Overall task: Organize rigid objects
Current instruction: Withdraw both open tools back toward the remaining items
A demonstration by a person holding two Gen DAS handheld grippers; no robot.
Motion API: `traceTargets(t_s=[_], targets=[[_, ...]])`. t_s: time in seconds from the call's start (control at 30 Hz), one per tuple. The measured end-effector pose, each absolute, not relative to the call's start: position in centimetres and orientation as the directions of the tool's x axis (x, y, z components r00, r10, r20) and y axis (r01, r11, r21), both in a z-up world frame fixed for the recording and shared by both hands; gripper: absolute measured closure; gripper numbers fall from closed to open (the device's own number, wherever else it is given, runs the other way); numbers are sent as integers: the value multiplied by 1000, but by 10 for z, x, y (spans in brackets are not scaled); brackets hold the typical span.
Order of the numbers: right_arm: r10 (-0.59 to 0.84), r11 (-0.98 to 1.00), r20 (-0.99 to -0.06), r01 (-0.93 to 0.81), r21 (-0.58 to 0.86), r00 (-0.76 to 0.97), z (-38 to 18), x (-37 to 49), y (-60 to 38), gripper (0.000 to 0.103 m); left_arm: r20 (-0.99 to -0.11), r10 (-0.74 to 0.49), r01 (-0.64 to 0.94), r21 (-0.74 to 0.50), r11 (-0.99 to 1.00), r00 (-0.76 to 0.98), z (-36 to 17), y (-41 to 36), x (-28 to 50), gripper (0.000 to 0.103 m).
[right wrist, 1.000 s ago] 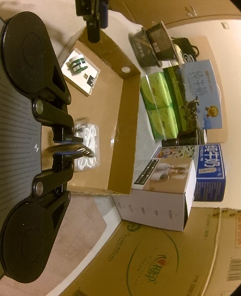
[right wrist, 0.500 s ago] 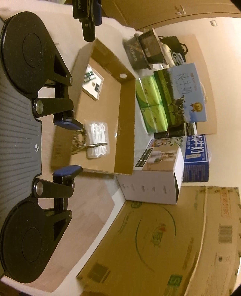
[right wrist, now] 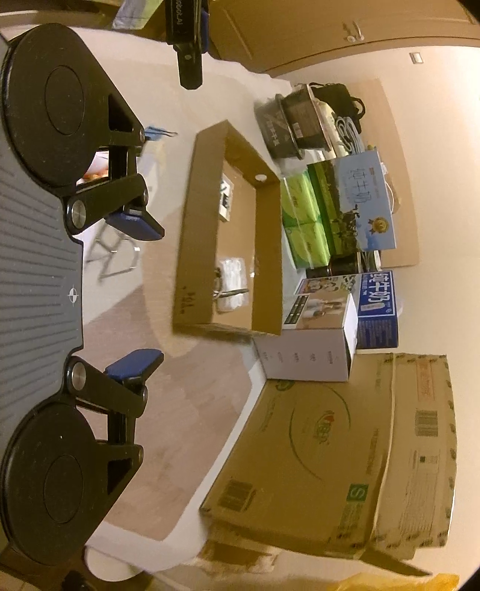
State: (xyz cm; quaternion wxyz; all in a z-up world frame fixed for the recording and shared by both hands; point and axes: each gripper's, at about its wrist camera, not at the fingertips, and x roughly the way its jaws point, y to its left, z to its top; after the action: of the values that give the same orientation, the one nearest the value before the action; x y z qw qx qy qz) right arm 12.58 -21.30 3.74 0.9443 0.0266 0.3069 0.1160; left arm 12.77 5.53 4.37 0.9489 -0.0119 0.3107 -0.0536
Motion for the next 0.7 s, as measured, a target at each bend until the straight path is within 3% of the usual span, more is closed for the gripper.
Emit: traceTargets(t_s=[0.7], targets=[[247, 969, -609, -210, 133, 754, 26, 65, -227, 36, -666, -124, 145, -24, 989, 736, 9, 46, 56, 15]])
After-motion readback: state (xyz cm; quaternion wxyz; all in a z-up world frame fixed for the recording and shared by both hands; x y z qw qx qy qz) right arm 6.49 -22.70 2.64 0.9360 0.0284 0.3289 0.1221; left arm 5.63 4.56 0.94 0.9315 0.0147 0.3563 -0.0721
